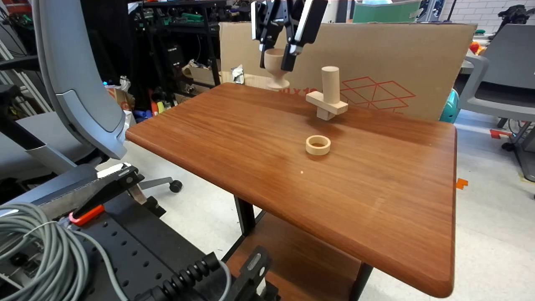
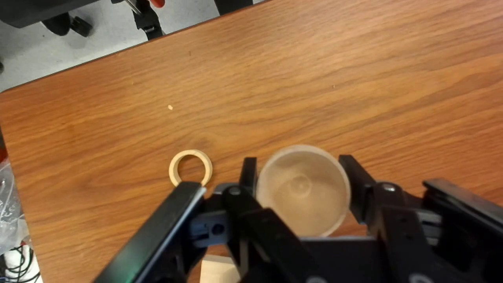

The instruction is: Put the wooden cup on the cylindrical block

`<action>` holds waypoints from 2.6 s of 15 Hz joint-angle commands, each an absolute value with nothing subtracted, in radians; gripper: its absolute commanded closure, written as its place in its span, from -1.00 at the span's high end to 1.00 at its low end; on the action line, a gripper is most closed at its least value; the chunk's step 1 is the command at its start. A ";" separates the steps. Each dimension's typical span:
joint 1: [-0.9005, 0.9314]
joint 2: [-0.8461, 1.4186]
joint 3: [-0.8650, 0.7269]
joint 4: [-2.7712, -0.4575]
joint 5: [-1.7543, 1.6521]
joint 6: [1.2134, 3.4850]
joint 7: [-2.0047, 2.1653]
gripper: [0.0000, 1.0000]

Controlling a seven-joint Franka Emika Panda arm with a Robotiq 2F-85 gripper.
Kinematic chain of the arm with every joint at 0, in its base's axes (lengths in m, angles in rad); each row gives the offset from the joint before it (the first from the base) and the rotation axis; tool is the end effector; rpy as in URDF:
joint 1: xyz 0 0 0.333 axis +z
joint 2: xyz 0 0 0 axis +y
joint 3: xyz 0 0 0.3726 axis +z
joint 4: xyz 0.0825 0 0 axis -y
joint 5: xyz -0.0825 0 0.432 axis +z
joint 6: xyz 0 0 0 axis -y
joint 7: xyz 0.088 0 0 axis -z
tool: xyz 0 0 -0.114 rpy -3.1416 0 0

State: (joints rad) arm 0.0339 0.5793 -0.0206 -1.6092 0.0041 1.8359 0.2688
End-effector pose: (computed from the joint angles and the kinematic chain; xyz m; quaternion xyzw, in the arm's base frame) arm 0.7161 0.0117 0.2794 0.9765 -0.1256 -0.1730 0.0286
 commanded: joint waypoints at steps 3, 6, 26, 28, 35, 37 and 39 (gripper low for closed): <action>0.032 0.548 -0.029 -1.534 0.035 1.738 0.305 -0.42; 0.024 0.533 -0.037 -1.504 0.044 1.703 0.338 -0.42; -0.053 0.764 -0.073 -1.131 0.115 1.553 0.396 -0.42; -0.050 0.800 -0.076 -1.085 0.112 1.532 0.410 -0.42; -0.049 0.900 -0.076 -0.955 0.106 1.482 0.439 -0.42; -0.049 0.922 -0.076 -0.926 0.105 1.471 0.443 -0.42; -0.050 0.941 -0.075 -0.898 0.106 1.455 0.448 -0.42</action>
